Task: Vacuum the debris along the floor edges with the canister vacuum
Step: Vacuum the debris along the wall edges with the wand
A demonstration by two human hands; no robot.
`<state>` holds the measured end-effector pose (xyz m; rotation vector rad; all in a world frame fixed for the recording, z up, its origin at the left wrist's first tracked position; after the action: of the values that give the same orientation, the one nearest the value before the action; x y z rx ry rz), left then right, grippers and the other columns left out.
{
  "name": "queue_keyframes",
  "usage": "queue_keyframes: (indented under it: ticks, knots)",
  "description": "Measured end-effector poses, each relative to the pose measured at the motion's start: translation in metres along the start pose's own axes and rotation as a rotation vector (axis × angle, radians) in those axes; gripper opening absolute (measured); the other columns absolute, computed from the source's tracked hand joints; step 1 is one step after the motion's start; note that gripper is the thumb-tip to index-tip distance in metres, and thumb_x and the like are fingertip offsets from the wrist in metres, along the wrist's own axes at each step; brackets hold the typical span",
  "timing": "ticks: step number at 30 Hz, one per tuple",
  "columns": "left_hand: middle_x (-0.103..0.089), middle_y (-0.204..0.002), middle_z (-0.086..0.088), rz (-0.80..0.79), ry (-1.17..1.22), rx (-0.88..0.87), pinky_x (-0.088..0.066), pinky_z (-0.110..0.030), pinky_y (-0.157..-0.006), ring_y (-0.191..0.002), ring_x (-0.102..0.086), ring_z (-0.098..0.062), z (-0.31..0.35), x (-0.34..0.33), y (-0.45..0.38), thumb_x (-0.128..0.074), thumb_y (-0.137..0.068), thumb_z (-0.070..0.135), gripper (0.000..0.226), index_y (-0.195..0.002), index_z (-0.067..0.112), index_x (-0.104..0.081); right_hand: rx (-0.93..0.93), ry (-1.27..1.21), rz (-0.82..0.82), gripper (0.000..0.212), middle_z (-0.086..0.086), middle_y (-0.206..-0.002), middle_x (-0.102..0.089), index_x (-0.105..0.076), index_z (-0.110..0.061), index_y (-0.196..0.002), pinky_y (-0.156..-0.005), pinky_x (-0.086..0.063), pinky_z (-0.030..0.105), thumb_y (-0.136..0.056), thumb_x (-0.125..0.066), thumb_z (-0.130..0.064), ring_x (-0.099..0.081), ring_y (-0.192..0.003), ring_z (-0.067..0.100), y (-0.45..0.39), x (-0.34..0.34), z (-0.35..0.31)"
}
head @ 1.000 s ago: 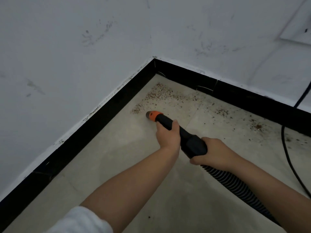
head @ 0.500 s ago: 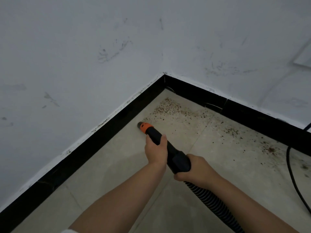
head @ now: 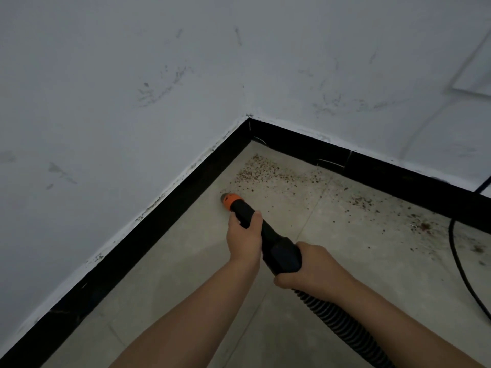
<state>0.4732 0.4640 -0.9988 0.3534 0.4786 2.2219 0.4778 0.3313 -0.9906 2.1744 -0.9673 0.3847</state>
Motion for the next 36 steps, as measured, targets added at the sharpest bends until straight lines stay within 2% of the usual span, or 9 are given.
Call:
queue_keyframes:
  ticks: [4, 9, 12, 17, 24, 27, 31, 34, 36]
  knots:
    - [-0.058, -0.109, -0.010, -0.076, 0.010, 0.028, -0.047, -0.037, -0.097, -0.101, -0.058, -0.023, -0.003, -0.026, 0.009, -0.056, -0.092, 0.022, 0.041, -0.130, 0.009, -0.047, -0.041, 0.063, 0.045, 0.031, -0.006, -0.076, -0.054, -0.047, -0.020, -0.076, -0.052, -0.040, 0.017, -0.068, -0.075, -0.030, -0.051, -0.062, 0.004, 0.018, 0.027, 0.008]
    - [-0.057, -0.105, -0.006, -0.120, 0.032, 0.027, -0.047, -0.031, -0.094, -0.101, -0.057, -0.021, 0.002, -0.050, 0.011, -0.056, -0.092, 0.020, 0.039, -0.129, 0.009, -0.047, -0.073, 0.055, 0.084, 0.030, -0.004, -0.077, -0.056, -0.048, -0.020, -0.078, -0.051, -0.040, 0.016, -0.069, -0.075, -0.030, -0.052, -0.062, 0.005, 0.018, 0.043, 0.018]
    - [-0.056, -0.112, -0.006, -0.120, -0.005, 0.012, -0.046, -0.029, -0.095, -0.104, -0.056, -0.020, 0.005, -0.054, 0.008, -0.055, -0.092, 0.022, 0.046, -0.135, 0.009, -0.042, -0.073, 0.058, 0.111, 0.030, -0.003, -0.077, -0.057, -0.050, -0.018, -0.080, -0.050, -0.039, 0.015, -0.068, -0.075, -0.030, -0.053, -0.062, 0.006, 0.014, 0.046, 0.023]
    - [-0.055, -0.127, -0.010, -0.069, -0.059, -0.013, -0.044, -0.031, -0.099, -0.113, -0.055, -0.023, 0.005, -0.041, 0.001, -0.055, -0.092, 0.024, 0.055, -0.142, 0.011, -0.035, -0.050, 0.032, 0.063, 0.031, -0.003, -0.078, -0.057, -0.051, -0.017, -0.081, -0.053, -0.041, 0.018, -0.068, -0.076, -0.029, -0.054, -0.064, 0.007, 0.003, 0.034, 0.022]
    - [-0.055, -0.112, -0.009, 0.008, -0.034, -0.026, -0.046, -0.032, -0.094, -0.108, -0.056, -0.025, 0.012, -0.009, -0.016, -0.056, -0.092, 0.020, 0.047, -0.135, 0.007, -0.043, -0.010, -0.008, 0.038, 0.032, -0.005, -0.078, -0.053, -0.045, -0.022, -0.077, -0.048, -0.039, 0.014, -0.069, -0.075, -0.029, -0.051, -0.063, 0.004, -0.017, 0.010, -0.001]
    - [-0.054, -0.119, -0.011, 0.025, -0.047, -0.036, -0.044, -0.030, -0.091, -0.105, -0.054, -0.023, 0.016, 0.002, -0.023, -0.056, -0.092, 0.019, 0.051, -0.138, 0.005, -0.039, 0.009, -0.049, 0.028, 0.032, -0.006, -0.077, -0.052, -0.044, -0.022, -0.075, -0.048, -0.038, 0.015, -0.069, -0.074, -0.028, -0.050, -0.062, 0.004, -0.023, 0.001, -0.010]
    - [-0.049, -0.130, -0.010, 0.007, -0.070, -0.047, -0.043, -0.030, -0.093, -0.112, -0.052, -0.025, 0.019, 0.006, -0.028, -0.055, -0.092, 0.019, 0.055, -0.141, 0.006, -0.035, 0.022, -0.046, 0.042, 0.033, -0.007, -0.077, -0.050, -0.041, -0.023, -0.074, -0.047, -0.036, 0.015, -0.070, -0.073, -0.030, -0.048, -0.061, 0.003, -0.023, -0.004, -0.016]
    - [-0.051, -0.122, -0.009, -0.042, -0.049, -0.043, -0.043, -0.028, -0.088, -0.102, -0.052, -0.020, 0.018, 0.000, -0.026, -0.055, -0.092, 0.019, 0.053, -0.140, 0.006, -0.035, 0.005, -0.042, 0.049, 0.033, -0.007, -0.078, -0.050, -0.041, -0.023, -0.075, -0.047, -0.036, 0.014, -0.071, -0.072, -0.030, -0.048, -0.061, 0.002, -0.017, 0.000, -0.015]
    - [-0.054, -0.122, -0.011, -0.080, -0.040, -0.031, -0.046, -0.032, -0.092, -0.103, -0.054, -0.023, 0.016, -0.009, -0.022, -0.056, -0.092, 0.020, 0.051, -0.138, 0.007, -0.039, -0.010, -0.021, 0.065, 0.032, -0.007, -0.077, -0.050, -0.041, -0.023, -0.075, -0.046, -0.036, 0.014, -0.071, -0.072, -0.031, -0.048, -0.061, 0.002, -0.011, 0.007, -0.012]
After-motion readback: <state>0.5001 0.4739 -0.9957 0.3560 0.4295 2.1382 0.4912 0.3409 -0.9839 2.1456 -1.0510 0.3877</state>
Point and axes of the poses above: each hand's wrist, its own y-axis away from the middle knuckle, its own x-axis out of the back of the hand, z = x × y, the point moved 9 cm from there along -y, towards the middle knuckle
